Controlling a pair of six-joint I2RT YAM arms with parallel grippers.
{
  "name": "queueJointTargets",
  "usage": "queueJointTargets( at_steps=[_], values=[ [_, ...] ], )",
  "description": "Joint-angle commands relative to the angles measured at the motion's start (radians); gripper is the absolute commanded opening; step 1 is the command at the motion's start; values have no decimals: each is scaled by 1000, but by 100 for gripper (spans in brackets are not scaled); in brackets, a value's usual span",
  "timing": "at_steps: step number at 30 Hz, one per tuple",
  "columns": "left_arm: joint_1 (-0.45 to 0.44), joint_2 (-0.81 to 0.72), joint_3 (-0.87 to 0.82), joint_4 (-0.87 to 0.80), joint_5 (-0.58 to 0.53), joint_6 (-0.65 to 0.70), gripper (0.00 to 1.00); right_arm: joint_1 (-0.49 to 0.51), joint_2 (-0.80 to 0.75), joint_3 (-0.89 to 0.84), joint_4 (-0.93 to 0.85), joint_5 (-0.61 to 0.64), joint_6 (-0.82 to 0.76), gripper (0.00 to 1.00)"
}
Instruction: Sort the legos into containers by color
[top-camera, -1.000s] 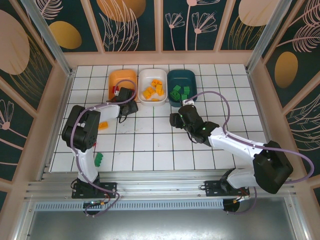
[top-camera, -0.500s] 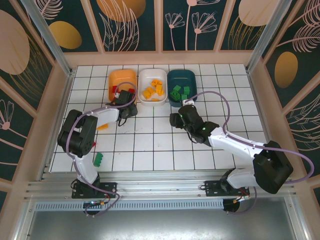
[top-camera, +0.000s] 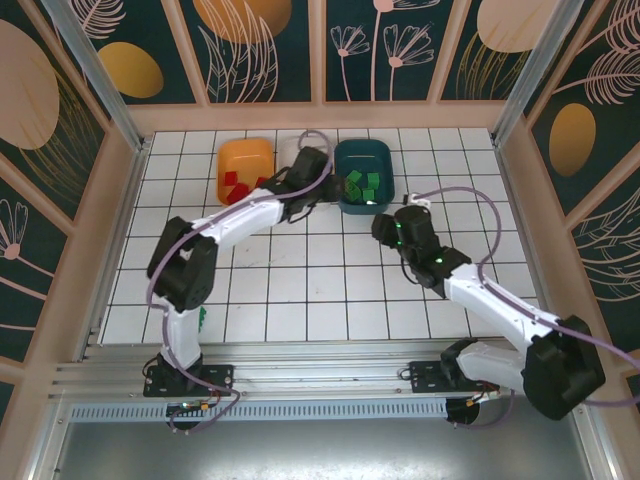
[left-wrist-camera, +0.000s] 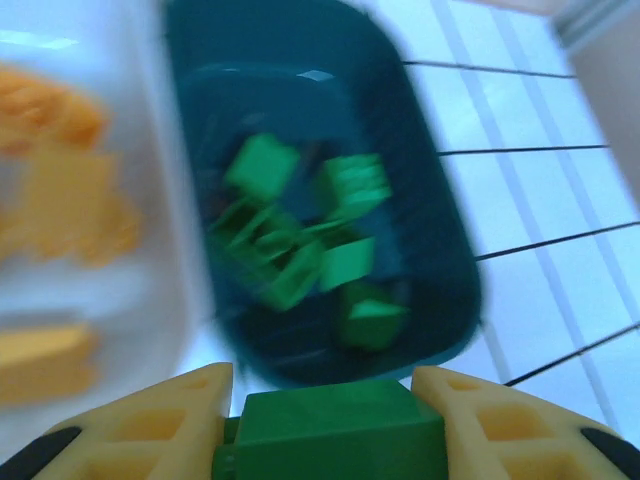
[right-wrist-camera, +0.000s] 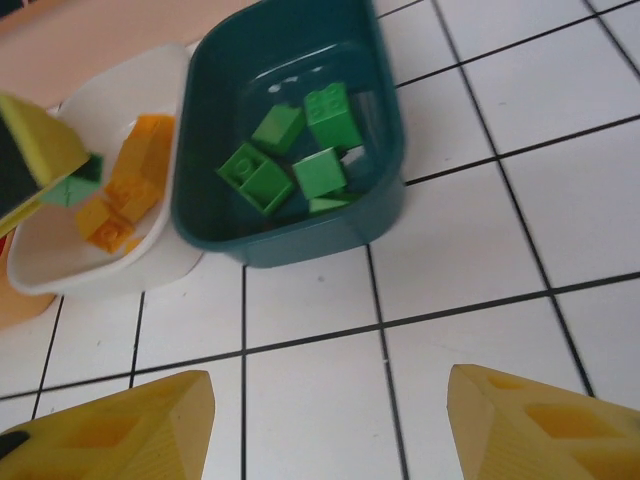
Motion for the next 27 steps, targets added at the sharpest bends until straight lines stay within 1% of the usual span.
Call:
queueJointTargets(
  at_steps=[1,3,5,9,11,13,14,16,18,20,22,24,26,27],
  values=[
    [-7,154,175,-99,91,41,41,-32,-56,-43,-2,-29,41,64],
    [-13,235,286,-135,132,47,42,-36,-83,-51,-15,-30,35,64],
    [-16,298,371,-158,130,51,43,-38,-101,-49,-32,-27,28,64],
    [-17,369,483,-201,101,57,45,-42,-137,-49,-48,-32,12,64],
    [-16,387,517,-212,92,62,54,-42,-146,-47,-51,-40,6,65],
    [-17,388,537,-225,76,68,68,-42,-144,-43,-52,-52,3,65],
    [-17,380,537,-225,75,73,73,-42,-143,-40,-51,-58,1,65],
    [-16,352,527,-218,82,90,80,-41,-142,-40,-47,-64,-1,65],
    [-16,311,508,-217,82,95,82,-37,-138,-38,-39,-68,-2,65],
    [-17,218,402,-184,53,100,82,-17,-132,-33,-25,-69,-13,65],
    [-12,76,221,-101,13,94,83,21,-116,-22,-4,-61,-24,66],
    [12,-66,49,-43,-15,59,85,110,-75,-4,29,-55,-46,66],
    [72,-222,-123,-10,-4,-10,85,208,-5,21,71,-40,-70,67],
    [118,-303,-228,9,14,-61,84,261,47,38,104,-45,-81,67]
  ],
)
